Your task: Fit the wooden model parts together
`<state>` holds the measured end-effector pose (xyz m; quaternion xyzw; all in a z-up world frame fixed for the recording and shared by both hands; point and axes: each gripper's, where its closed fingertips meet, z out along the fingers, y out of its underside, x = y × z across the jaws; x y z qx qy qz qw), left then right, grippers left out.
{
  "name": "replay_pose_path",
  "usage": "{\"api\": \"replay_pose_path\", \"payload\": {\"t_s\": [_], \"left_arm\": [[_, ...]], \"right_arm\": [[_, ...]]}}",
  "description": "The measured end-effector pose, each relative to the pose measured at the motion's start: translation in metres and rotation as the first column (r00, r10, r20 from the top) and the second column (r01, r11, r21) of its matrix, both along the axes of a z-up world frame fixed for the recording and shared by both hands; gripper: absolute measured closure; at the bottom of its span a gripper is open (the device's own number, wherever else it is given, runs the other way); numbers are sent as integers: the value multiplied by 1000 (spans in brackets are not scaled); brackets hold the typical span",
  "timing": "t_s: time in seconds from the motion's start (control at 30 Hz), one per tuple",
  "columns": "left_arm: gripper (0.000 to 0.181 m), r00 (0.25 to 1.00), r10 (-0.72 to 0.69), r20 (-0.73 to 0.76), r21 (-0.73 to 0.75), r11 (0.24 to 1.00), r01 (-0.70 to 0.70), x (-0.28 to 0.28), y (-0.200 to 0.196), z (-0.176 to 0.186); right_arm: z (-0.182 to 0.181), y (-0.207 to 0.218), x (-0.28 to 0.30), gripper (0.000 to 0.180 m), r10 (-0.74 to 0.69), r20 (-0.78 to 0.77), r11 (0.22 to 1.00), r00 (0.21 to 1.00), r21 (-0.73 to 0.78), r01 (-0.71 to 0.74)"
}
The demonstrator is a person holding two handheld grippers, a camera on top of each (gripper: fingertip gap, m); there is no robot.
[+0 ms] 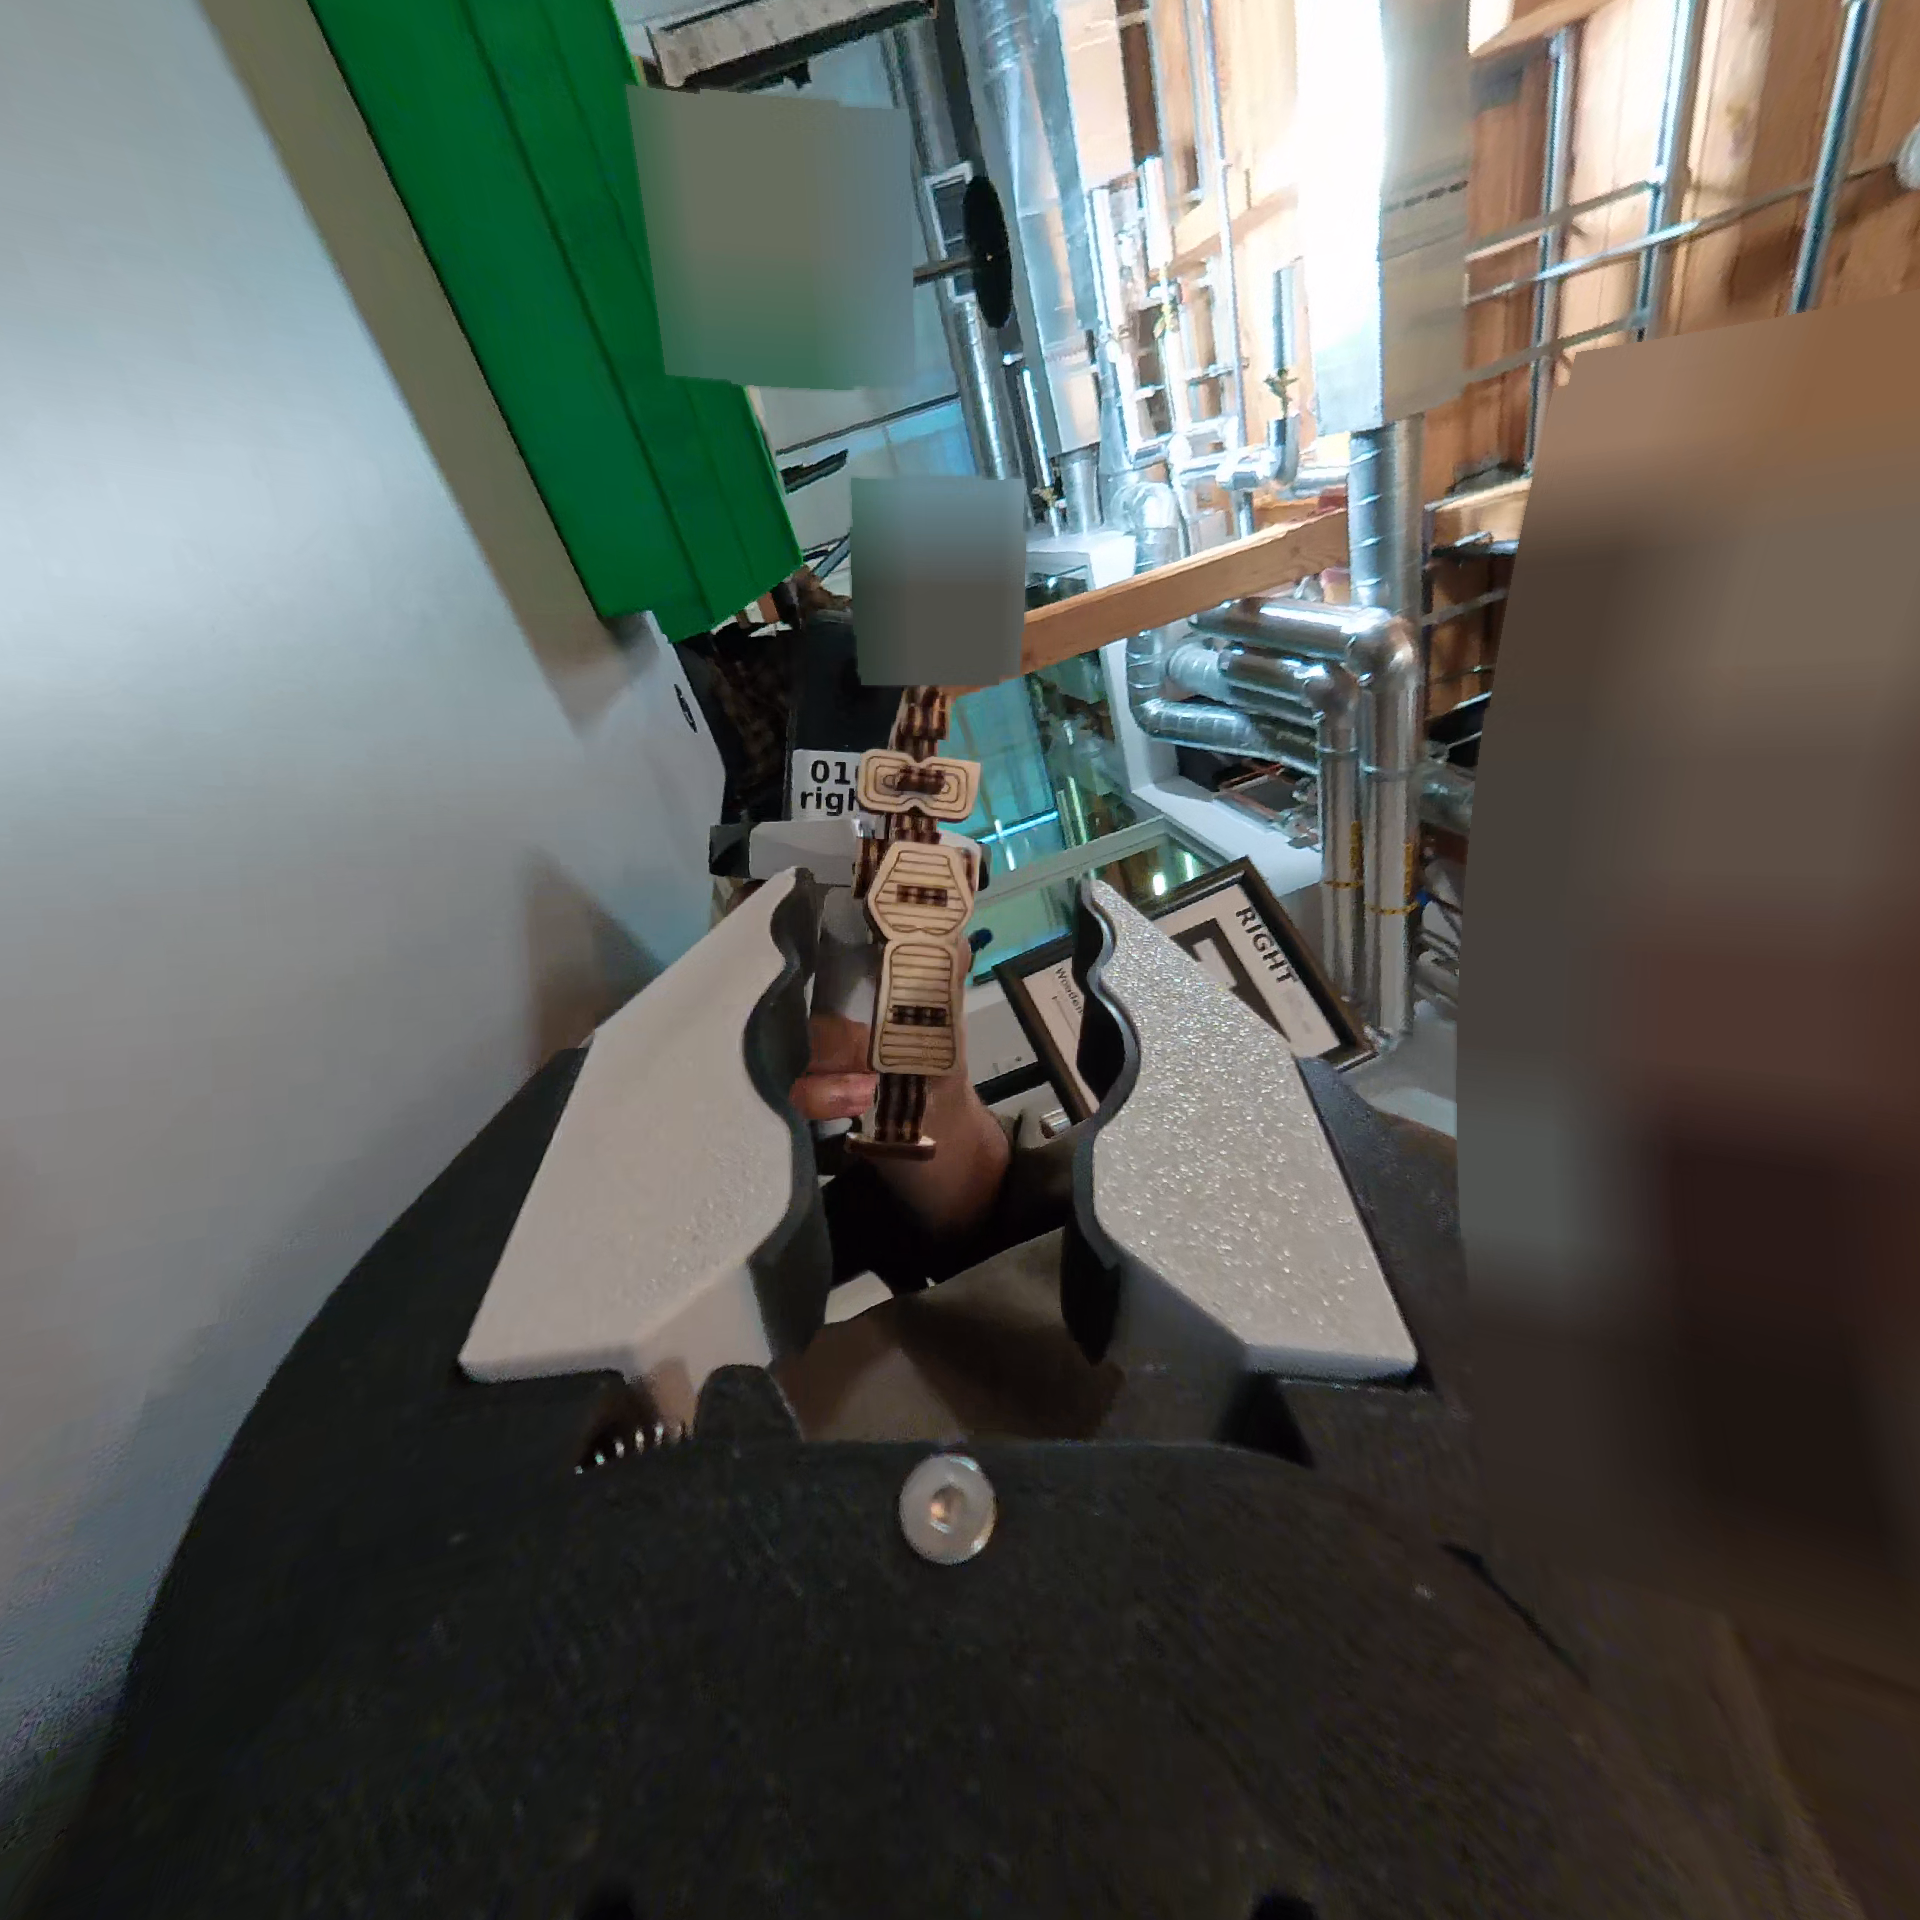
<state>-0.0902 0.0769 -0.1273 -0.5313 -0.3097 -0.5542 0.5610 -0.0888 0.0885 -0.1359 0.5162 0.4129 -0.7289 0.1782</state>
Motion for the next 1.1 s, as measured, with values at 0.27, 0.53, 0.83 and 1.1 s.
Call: {"api": "replay_pose_path", "payload": {"t_s": [0.27, 0.53, 0.83, 1.1], "left_arm": [[127, 978, -19, -207, -39, 999, 11, 4, 0, -5], [140, 968, -105, -228, -50, 994, 95, 23, 3, -10], [141, 971, -96, -221, -5, 995, 97, 29, 5, -5], [146, 974, -16, -227, 39, 999, 26, 25, 7, 3]], "right_arm": [[0, 7, 0, 172, 21, 26, 997, 999, -72, -19], [4, 6, 1, 172, 35, 4, 997, 999, -74, -35], [16, 22, -6, 173, -65, -32, 989, 997, -139, 60], [16, 29, -10, 173, -122, -33, 982, 992, -148, 116]]}}
